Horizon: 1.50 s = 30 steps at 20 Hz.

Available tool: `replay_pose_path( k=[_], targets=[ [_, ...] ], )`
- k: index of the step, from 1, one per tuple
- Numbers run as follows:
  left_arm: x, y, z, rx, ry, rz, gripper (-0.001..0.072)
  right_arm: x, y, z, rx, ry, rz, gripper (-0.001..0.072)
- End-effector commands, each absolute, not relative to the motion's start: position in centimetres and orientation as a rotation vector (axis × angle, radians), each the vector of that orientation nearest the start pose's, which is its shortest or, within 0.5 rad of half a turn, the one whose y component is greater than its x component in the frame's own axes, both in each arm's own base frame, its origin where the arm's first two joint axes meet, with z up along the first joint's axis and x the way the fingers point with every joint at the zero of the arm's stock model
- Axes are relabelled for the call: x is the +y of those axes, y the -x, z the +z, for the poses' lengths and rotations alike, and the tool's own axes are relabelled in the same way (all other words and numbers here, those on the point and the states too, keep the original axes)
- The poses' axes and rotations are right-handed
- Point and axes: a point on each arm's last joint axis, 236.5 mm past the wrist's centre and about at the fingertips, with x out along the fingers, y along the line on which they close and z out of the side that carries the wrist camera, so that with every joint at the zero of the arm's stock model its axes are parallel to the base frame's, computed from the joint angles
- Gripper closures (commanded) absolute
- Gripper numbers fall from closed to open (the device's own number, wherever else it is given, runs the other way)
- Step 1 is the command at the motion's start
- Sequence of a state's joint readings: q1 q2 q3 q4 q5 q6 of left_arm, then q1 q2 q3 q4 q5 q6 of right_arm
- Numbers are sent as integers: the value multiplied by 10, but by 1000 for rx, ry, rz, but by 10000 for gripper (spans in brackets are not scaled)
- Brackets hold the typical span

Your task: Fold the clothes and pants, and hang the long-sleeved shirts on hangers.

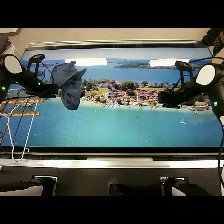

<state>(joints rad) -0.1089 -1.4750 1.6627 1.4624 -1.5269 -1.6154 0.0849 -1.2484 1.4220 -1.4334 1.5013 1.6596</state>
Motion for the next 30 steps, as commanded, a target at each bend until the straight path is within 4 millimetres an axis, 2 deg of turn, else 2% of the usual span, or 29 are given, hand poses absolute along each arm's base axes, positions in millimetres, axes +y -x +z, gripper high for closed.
replay_pose_path(
  k=[1,16,18,19,20,21,22,24,26,30],
  targets=[
    [-71,-411,84,1346,40,-151,687,63,-356,93,1336,-118,123,681],
    [-71,-412,81,1352,41,-150,687,63,-356,93,1336,-117,123,681],
    [-71,-417,78,1343,45,-146,671,63,-360,94,1319,-119,123,681],
    [-71,-422,76,1334,67,-129,531,64,-363,95,1306,-123,124,681],
    [-71,-425,73,1336,91,-110,321,65,-365,96,1295,-127,128,681],
    [-71,-428,68,1339,124,-83,45,66,-366,96,1292,-129,129,681],
    [-72,-435,65,1324,147,-68,-13,66,-366,96,1289,-129,129,681],
    [-74,-458,57,1264,156,-69,-13,66,-378,100,1237,-134,129,681],
    [-76,-485,41,1205,166,-67,-13,67,-384,102,1210,-138,129,681],
    [-78,-532,-21,1154,210,-31,-13,72,-381,102,1223,-159,146,680]
  ],
)
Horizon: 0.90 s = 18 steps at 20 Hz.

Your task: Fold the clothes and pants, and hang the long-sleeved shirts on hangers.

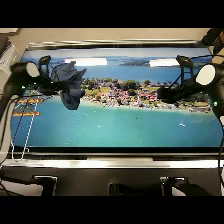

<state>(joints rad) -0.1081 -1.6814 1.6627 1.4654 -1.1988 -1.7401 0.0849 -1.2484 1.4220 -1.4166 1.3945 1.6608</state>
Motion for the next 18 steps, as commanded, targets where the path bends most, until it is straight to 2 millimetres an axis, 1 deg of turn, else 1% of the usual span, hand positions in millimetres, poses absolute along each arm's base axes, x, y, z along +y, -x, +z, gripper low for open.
replay_pose_path(
  k=[1,3,5,7,8,9,10,11,13,14,15,16,17,18],
  targets=[
    [-79,-544,-38,1141,227,-20,-13,74,-381,102,1224,-164,150,680],
    [-80,-561,-68,1136,276,15,-13,75,-379,102,1233,-179,148,679],
    [-81,-574,-90,1146,300,33,-13,75,-378,102,1238,-197,135,679],
    [-82,-585,-102,1146,300,33,-13,77,-377,102,1242,-202,141,679],
    [-83,-588,-105,1145,300,32,9,77,-377,102,1242,-203,142,679],
    [-85,-587,-106,1157,304,29,218,78,-377,102,1242,-205,143,679],
    [-87,-581,-104,1186,301,18,576,78,-377,102,1241,-206,144,679],
    [-91,-574,-99,1223,270,-23,688,79,-377,102,1242,-209,147,679],
    [-106,-555,-83,1302,236,-109,690,79,-375,102,1248,-210,149,681],
    [-119,-543,-69,1338,226,-164,690,79,-374,101,1254,-210,149,681],
    [-137,-532,-53,1359,217,-228,689,79,-372,101,1261,-209,148,681],
    [-160,-518,-35,1375,204,-296,690,79,-370,101,1266,-211,147,681],
    [-188,-504,-16,1379,198,-362,689,79,-369,102,1268,-212,145,681],
    [-222,-491,0,1371,204,-441,689,79,-367,105,1264,-212,146,681]
  ],
)
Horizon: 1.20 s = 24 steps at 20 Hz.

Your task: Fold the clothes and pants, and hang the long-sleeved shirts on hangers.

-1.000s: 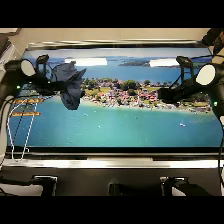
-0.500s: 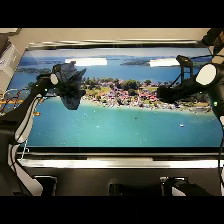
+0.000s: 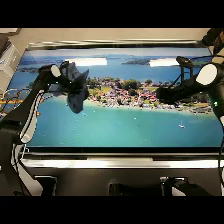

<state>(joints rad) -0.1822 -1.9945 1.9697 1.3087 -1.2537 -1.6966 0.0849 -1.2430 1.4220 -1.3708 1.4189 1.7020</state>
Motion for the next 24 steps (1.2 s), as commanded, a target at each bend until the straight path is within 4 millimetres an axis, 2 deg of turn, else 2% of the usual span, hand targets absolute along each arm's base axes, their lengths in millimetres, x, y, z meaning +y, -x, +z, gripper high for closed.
replay_pose_path(
  k=[1,3,5,7,9,10,11,12,14,16,17,19,20,21,22,24],
  targets=[
    [-264,-472,15,1367,220,-541,689,79,-365,108,1262,-210,147,681],
    [-344,-425,23,1406,222,-721,689,78,-357,114,1263,-206,151,681],
    [-408,-370,7,1477,164,-812,690,77,-345,125,1261,-200,156,681],
    [-462,-316,-18,1521,94,-882,690,74,-333,141,1230,-190,156,681],
    [-496,-275,-50,1582,68,-886,690,69,-323,160,1176,-176,148,681],
    [-503,-261,-66,1624,66,-865,690,65,-317,168,1153,-166,140,681],
    [-506,-252,-78,1661,69,-841,689,60,-311,175,1136,-153,125,681],
    [-505,-249,-82,1675,62,-838,689,59,-307,181,1115,-139,130,681],
    [-492,-259,-71,1696,86,-830,685,58,-302,190,1081,-127,139,681],
    [-467,-279,-47,1700,105,-821,580,64,-304,198,1046,-172,146,679],
    [-454,-292,-29,1673,113,-830,527,66,-308,201,1029,-205,140,655],
    [-427,-319,13,1593,137,-847,510,66,-323,203,993,-260,109,514],
    [-412,-331,36,1551,155,-845,496,64,-334,206,954,-259,101,484],
    [-394,-343,60,1507,182,-834,299,60,-346,213,907,-274,91,472],
    [-377,-353,84,1463,207,-821,-13,57,-356,219,876,-327,95,464],
    [-345,-364,119,1402,232,-801,-13,41,-371,231,835,-482,112,439]
  ],
)
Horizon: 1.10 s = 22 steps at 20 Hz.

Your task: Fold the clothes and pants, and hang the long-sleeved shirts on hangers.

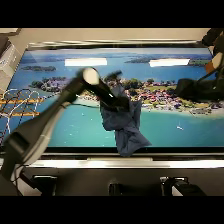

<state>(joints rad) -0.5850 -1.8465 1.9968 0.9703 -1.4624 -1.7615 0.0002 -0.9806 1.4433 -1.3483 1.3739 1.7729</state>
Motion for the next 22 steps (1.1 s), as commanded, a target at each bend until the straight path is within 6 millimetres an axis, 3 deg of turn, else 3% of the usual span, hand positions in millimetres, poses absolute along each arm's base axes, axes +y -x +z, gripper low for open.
replay_pose_path(
  k=[1,3,4,5,7,10,12,15,17,22],
  targets=[
    [-328,-366,133,1375,227,-797,-13,27,-377,227,847,-565,106,439],
    [-300,-375,157,1307,220,-774,-13,-3,-387,193,950,-694,81,439],
    [-284,-383,165,1271,214,-739,-13,-8,-394,171,1014,-758,111,438],
    [-270,-389,170,1247,208,-700,-13,-4,-405,146,1083,-846,164,406],
    [-247,-400,176,1218,219,-646,-13,12,-428,94,1196,-955,267,136],
    [-227,-411,176,1208,248,-604,-13,44,-449,9,1360,-1006,305,120],
    [-220,-415,177,1205,258,-590,-13,69,-461,-36,1412,-1016,293,120],
    [-215,-418,176,1203,266,-577,-13,99,-483,-67,1386,-1037,272,121],
    [-212,-420,175,1204,270,-571,-13,108,-494,-76,1350,-1018,243,124],
    [-211,-421,174,1206,273,-568,-13,112,-505,-100,1321,-957,140,154]
  ],
)
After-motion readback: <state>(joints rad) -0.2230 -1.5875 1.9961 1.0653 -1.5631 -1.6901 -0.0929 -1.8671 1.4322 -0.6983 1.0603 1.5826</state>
